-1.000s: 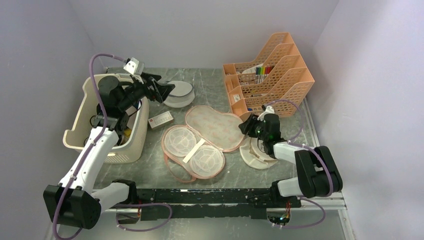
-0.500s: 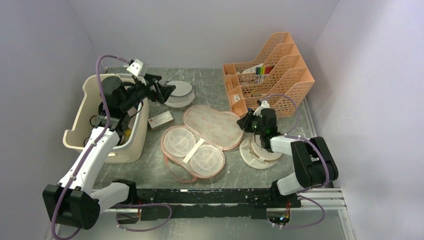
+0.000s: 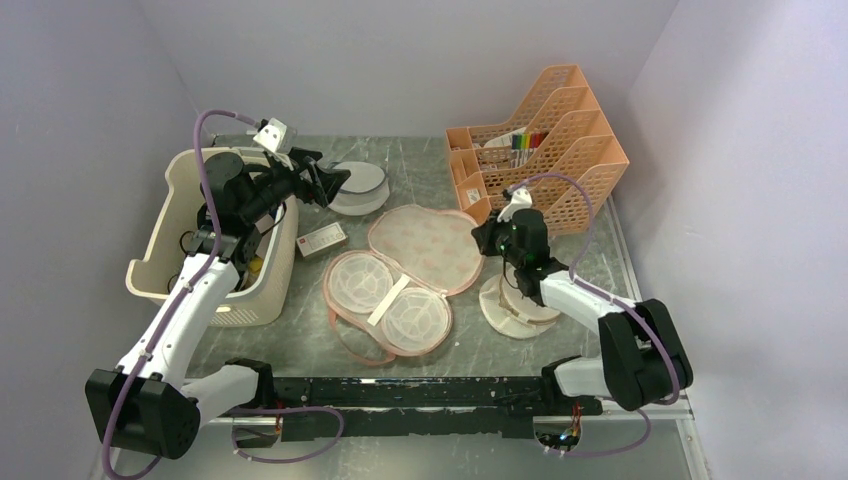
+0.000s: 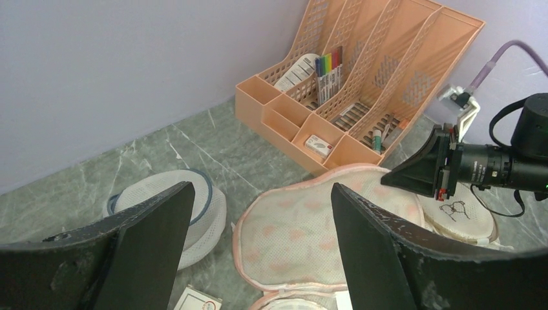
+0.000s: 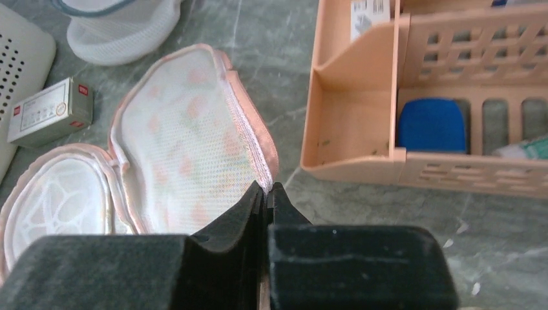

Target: Unzip the laundry bag and remove the bra

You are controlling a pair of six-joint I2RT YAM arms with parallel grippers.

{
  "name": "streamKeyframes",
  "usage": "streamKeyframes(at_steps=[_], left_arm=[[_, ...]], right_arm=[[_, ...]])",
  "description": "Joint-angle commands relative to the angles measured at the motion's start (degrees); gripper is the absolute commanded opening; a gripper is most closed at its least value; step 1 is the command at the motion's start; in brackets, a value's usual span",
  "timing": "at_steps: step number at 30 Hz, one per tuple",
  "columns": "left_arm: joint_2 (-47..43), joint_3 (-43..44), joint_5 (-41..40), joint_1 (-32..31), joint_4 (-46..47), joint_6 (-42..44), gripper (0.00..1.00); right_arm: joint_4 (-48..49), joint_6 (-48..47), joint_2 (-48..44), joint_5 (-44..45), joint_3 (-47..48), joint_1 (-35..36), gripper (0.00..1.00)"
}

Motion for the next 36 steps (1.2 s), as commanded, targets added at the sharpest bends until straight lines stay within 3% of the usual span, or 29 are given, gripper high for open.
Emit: streamKeyframes(at_steps=[1,7,16,30,36], left_arm=[[-0.74,-0.09,-0.78,-0.36,1.00,0.99,0.89],[-0.62,0.11,0.27,-0.31,1.36,0.61,0.88],[-1.07,-0.14,-0.10,-0.36,1.38,0.74,0.88],[-0.26,0.46,-0.25,-0.27,0.46,1.12,0.87],[0.40,0.44,-0.77,-0.27,0.13,1.56,0.87]], right_arm=[[-3.29,-5.61,-2.72,7.47,4.04,2.54,0.00],[-4.83,-10.49,-5.94,14.13,4.89,8.96,0.00],[-9.88,-19.73,-9.15,23.73,6.28,24.59,0.00],[-16.76,-16.34,-8.59,30.89,3.72,46.91,0.00],[-16.51,-11.81,-8.76,25.36,1.57,48.85,0.00]])
